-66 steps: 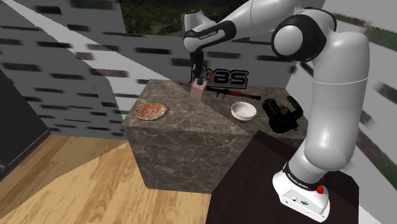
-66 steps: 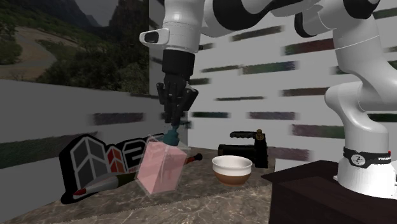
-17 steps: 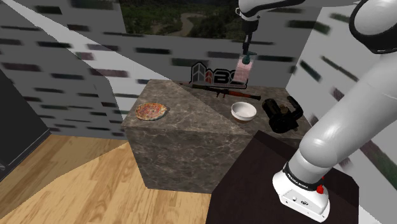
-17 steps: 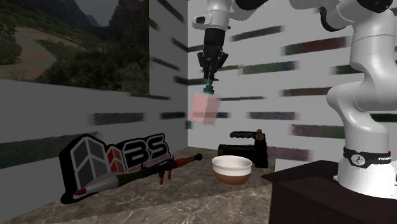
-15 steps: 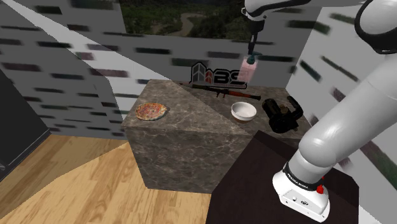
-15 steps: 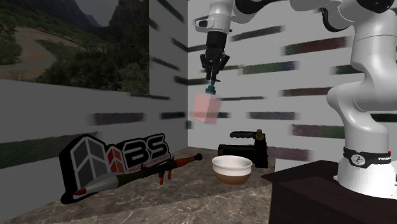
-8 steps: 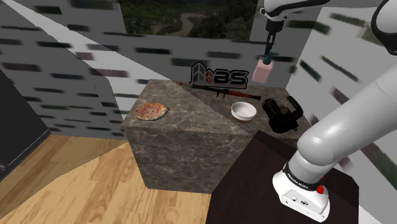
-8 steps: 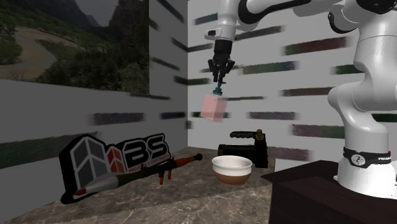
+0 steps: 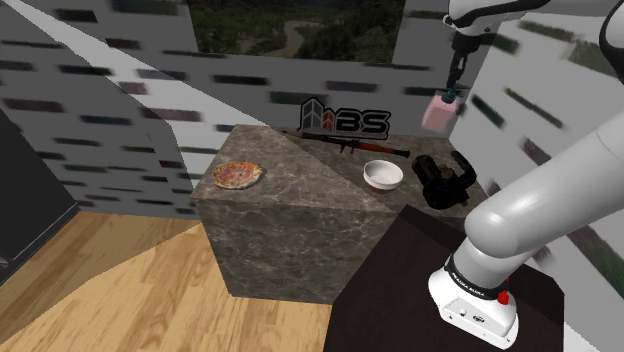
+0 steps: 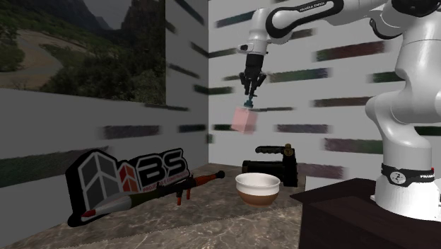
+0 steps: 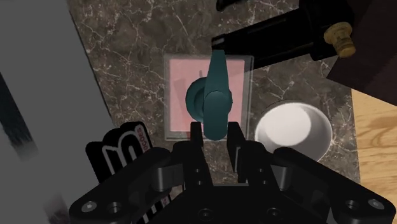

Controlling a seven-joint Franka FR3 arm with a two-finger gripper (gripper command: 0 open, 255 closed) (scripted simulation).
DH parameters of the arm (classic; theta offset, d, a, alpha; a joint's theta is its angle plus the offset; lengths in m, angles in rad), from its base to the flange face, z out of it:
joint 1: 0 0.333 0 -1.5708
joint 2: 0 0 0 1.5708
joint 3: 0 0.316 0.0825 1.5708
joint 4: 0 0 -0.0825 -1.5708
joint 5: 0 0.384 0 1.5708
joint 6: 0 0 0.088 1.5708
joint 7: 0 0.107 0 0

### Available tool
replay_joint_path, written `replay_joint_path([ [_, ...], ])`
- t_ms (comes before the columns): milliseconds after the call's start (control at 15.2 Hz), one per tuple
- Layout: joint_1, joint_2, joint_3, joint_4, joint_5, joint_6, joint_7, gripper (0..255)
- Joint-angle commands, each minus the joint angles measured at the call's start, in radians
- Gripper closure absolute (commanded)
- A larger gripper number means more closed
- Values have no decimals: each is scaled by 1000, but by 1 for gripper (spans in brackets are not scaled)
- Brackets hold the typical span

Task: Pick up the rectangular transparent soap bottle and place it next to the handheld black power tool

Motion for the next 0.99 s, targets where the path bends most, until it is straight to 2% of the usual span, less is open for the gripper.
replay_joint_path([
  [0, -18, -7, -33, -4, -3, 7, -51, 255],
  [528, -73, 34, -182, 50, 30, 29, -266, 255],
  [924, -104, 126, -312, 139, 112, 40, -457, 255],
])
